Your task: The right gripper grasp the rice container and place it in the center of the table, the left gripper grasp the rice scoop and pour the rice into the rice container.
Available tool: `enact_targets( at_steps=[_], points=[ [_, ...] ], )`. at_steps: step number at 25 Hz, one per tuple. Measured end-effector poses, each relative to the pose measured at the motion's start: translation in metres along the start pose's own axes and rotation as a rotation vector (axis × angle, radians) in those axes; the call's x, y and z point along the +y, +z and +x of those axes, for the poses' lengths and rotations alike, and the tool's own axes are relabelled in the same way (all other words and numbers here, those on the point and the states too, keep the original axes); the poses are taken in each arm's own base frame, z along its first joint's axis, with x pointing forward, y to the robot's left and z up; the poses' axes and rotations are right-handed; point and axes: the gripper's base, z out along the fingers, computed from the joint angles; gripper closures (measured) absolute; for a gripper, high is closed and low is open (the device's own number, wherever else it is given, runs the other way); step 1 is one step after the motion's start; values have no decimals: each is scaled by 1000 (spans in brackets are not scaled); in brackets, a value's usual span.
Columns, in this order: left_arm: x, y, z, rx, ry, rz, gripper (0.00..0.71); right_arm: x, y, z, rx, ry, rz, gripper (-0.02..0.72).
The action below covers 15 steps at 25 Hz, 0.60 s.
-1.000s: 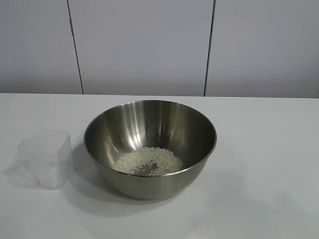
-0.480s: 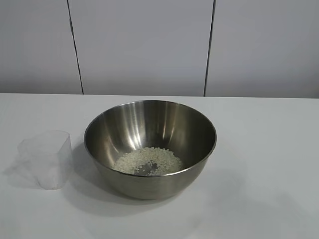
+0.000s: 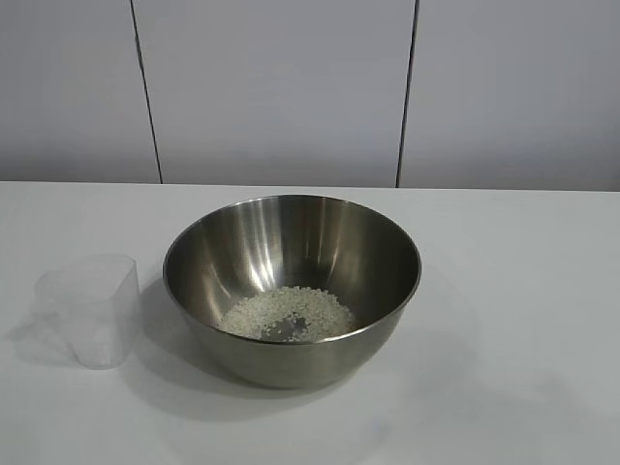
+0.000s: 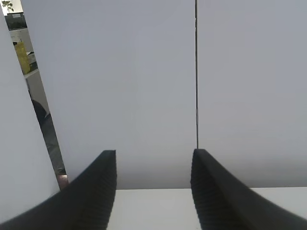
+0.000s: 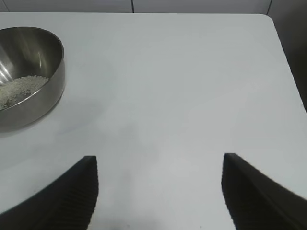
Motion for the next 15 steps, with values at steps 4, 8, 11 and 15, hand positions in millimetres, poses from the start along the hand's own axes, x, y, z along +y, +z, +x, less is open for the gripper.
enact_targets(
  at_steps=[4,8,11,15],
  points=[
    [-8,-11,-14,-147,-61,20,357,0,0,0,0,0,0,209],
    [-18,-38,-33,-338,-39,-20,357,0,0,0,0,0,0,209],
    [-23,-55,-41,-436,-31,-57,357,0,0,0,0,0,0,209],
    [-22,-61,-46,-506,-97,-77,357,0,0,0,0,0,0,209]
  ],
)
